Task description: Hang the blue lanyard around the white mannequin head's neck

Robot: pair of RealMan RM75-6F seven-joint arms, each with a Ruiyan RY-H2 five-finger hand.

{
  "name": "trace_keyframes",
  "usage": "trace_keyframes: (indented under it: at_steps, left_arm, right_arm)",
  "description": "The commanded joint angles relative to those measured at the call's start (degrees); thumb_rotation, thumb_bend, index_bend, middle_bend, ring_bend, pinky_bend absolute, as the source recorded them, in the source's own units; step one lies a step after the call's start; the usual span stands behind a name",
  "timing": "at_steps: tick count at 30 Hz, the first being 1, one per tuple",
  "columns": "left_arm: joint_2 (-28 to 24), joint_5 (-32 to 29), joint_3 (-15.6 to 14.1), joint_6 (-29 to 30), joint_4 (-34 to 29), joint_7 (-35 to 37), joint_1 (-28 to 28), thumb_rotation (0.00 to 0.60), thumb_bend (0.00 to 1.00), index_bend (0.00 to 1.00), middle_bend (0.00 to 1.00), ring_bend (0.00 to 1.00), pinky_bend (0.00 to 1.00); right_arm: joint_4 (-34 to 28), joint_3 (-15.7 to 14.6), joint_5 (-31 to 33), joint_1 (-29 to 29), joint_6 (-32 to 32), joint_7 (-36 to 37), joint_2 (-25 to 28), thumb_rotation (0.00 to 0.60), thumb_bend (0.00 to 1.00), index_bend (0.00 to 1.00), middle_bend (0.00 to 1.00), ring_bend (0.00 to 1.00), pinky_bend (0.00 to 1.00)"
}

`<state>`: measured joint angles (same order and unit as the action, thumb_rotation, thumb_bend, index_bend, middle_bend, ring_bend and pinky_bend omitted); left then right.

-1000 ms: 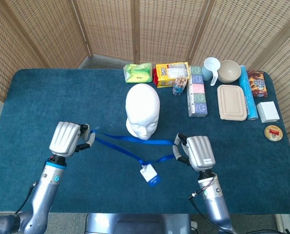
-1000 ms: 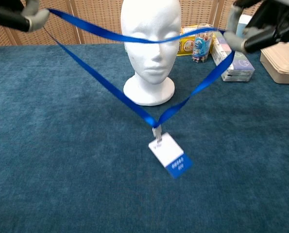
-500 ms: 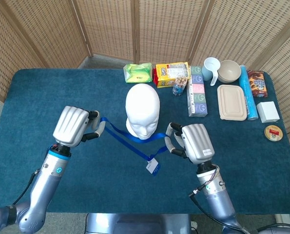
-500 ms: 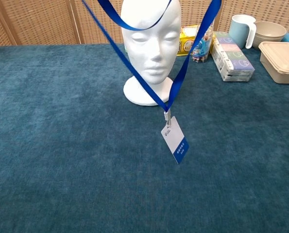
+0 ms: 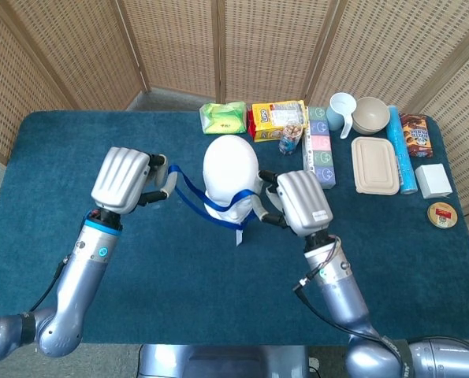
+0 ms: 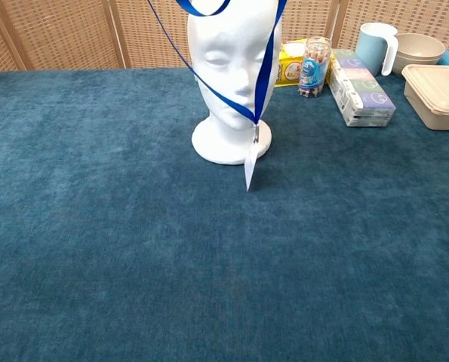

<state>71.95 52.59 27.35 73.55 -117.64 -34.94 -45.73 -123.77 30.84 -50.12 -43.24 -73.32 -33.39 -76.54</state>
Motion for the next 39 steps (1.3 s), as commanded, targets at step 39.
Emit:
trace_keyframes:
  at_steps: [39]
  left_arm:
    - [4.0,-16.2,2.0,-7.2,21.6,7.7,-11.5,0.419,0.47,0.80,1.00,1.00,1.00]
  right_arm:
    - [24.1,3.1,16.9,-13.8,10.2,9.7,4.3,0.593,0.56,0.67,0.98,1.00,1.00]
